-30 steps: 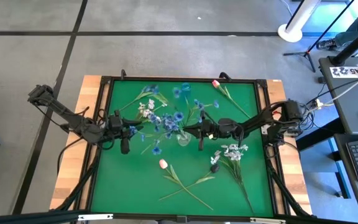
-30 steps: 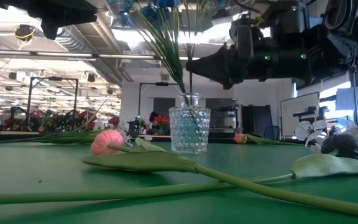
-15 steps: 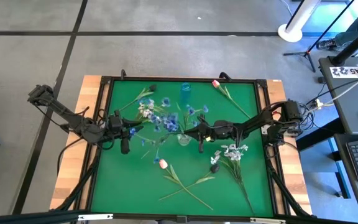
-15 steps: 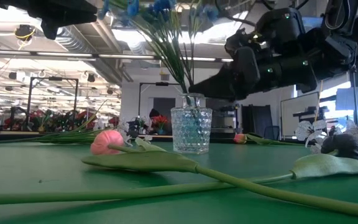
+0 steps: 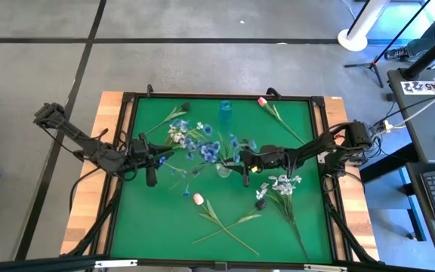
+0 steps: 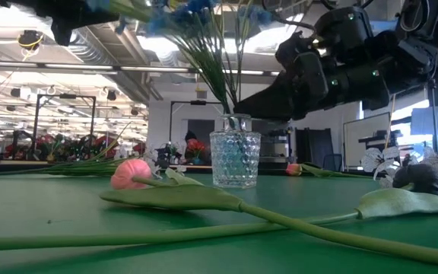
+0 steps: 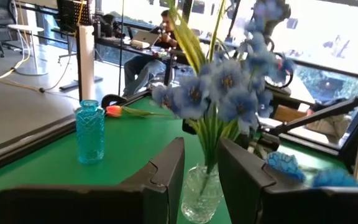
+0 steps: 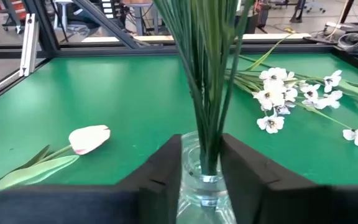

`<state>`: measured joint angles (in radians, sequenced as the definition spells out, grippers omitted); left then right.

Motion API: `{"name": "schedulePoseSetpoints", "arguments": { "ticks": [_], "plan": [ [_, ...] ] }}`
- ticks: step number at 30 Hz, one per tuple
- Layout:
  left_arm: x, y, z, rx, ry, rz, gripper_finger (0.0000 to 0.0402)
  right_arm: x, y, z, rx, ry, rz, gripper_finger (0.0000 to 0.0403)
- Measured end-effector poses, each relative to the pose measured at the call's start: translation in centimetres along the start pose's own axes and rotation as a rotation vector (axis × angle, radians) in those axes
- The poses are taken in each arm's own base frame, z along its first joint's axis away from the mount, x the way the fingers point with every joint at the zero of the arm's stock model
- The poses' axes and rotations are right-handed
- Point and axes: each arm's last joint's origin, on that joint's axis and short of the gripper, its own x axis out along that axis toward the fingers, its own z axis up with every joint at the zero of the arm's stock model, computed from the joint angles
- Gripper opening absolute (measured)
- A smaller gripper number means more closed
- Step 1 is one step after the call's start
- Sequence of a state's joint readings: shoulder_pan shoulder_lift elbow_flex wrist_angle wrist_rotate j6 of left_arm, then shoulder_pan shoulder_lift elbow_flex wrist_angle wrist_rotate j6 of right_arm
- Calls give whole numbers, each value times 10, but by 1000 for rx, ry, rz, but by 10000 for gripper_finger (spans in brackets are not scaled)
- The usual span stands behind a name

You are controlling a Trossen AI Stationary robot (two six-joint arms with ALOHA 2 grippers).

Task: Sort flowers into vase by color
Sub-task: Put the blue flowers into the transparent vase, then put the white flowers into the blue vase

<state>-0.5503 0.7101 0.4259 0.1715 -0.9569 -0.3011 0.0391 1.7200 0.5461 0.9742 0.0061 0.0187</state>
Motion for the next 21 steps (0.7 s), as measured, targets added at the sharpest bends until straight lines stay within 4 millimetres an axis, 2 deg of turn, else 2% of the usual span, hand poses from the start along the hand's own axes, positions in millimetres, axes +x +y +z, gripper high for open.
{"name": "schedulePoseSetpoints", "arguments": {
  "ticks": [5, 10, 14, 21],
  "plan": [
    [0, 0, 4, -8, -21, -6, 92, -7, 0, 8, 2, 45, -1, 167],
    [-1, -2, 9, -21, -31, -9, 92, -17, 0, 19, 2, 73, -1, 204],
    [-1, -4, 17, -8, -42, -14, 92, -27, 1, 28, 2, 98, -1, 217],
    [-11, -5, 47, 4, -100, -25, 92, -54, 1, 44, 10, 177, -3, 217]
  ]
}}
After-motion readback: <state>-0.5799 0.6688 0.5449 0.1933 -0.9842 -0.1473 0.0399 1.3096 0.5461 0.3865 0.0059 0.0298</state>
